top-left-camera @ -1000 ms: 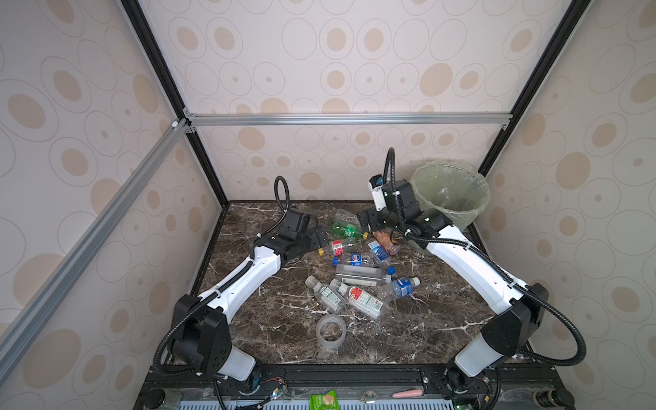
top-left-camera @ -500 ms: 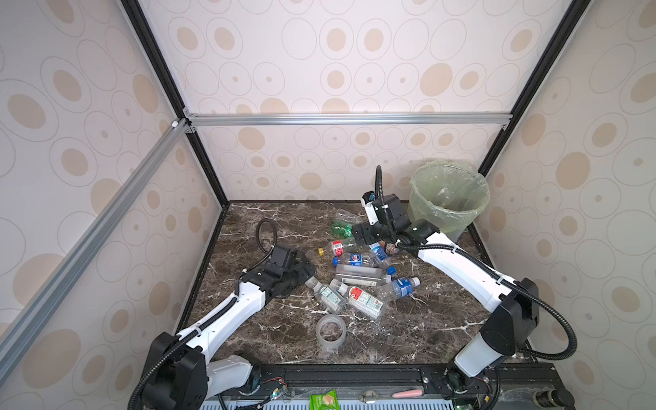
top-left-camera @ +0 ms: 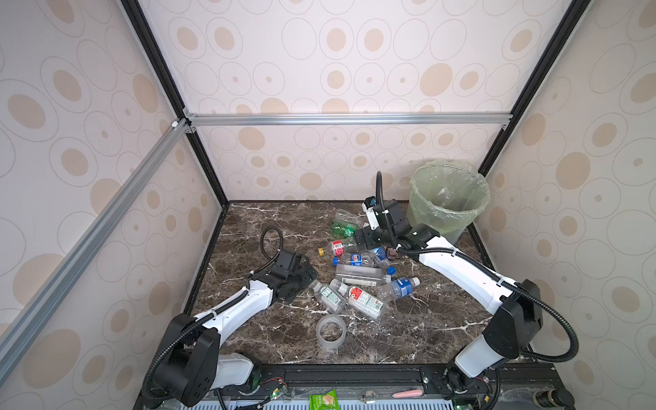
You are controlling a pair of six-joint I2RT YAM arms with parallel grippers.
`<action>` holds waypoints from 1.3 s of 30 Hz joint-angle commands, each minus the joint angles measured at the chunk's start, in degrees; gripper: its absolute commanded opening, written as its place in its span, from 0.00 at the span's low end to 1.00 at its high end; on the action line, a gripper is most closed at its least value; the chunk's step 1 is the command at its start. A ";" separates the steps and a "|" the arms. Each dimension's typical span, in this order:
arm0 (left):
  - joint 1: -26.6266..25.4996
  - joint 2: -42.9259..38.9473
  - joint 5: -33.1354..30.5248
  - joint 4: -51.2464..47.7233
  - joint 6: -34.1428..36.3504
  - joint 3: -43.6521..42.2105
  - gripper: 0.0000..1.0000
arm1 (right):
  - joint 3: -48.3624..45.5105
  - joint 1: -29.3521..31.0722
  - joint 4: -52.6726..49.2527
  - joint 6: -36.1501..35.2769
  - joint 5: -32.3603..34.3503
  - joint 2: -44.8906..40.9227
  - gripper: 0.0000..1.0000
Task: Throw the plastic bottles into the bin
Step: 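Grasp the clear white-capped green-label bottle by its cap with the left gripper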
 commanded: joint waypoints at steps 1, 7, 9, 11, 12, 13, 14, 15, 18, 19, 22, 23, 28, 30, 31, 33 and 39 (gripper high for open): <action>-0.20 1.50 0.06 1.84 -0.09 0.99 0.99 | -0.86 0.43 0.63 0.79 0.35 -1.24 1.00; -0.23 4.45 0.80 3.87 0.85 0.55 0.99 | -0.23 0.43 0.81 0.80 0.27 -0.19 1.00; -0.24 5.38 1.83 5.29 1.18 0.47 0.99 | 0.14 0.43 0.79 0.69 -0.01 0.16 1.00; -0.30 5.71 2.74 8.27 1.30 -0.20 0.99 | 0.51 0.42 0.70 0.63 -0.25 0.58 1.00; -0.28 5.54 3.03 9.55 0.82 -0.75 0.99 | 0.54 0.48 0.70 0.76 -0.41 0.76 1.00; -0.26 5.42 3.20 10.67 0.69 -1.27 0.98 | 0.62 0.48 0.70 0.80 -0.56 0.89 1.00; -0.25 5.26 3.10 11.52 0.66 -1.50 0.96 | 0.62 0.46 0.69 0.89 -0.71 0.98 1.00; -0.18 5.17 2.77 11.54 0.51 -1.58 0.95 | 0.63 0.50 0.71 0.99 -0.81 1.05 1.00; -0.24 5.54 2.52 11.68 0.59 -1.69 0.91 | 0.25 0.44 1.04 1.10 -0.74 0.93 1.00; -0.29 5.79 2.68 11.90 0.51 -1.79 0.90 | 0.16 0.46 1.04 1.15 -0.74 0.94 1.00; -0.24 6.60 3.49 13.07 0.06 -2.19 0.87 | -0.36 0.48 1.22 1.15 -0.53 0.68 1.00; -0.28 6.78 3.76 13.47 0.03 -2.40 0.86 | -0.51 0.48 1.35 1.08 -0.38 0.62 1.00; -0.22 7.82 3.27 14.46 0.40 -3.43 0.80 | -1.61 0.49 1.91 1.19 -0.13 0.03 1.00; -0.27 8.25 3.54 15.68 0.03 -4.29 0.79 | -1.83 0.43 1.95 1.22 0.10 0.02 1.00; -0.31 8.44 3.73 16.11 -0.14 -4.58 0.78 | -1.92 0.46 2.00 1.24 0.19 -0.13 1.00; -0.26 8.82 3.93 17.06 -0.29 -4.95 0.74 | -2.26 0.45 2.20 1.30 0.26 -0.23 1.00; -0.25 9.10 2.10 16.93 0.02 -5.29 0.70 | -3.40 0.42 3.29 1.47 0.97 -0.94 1.00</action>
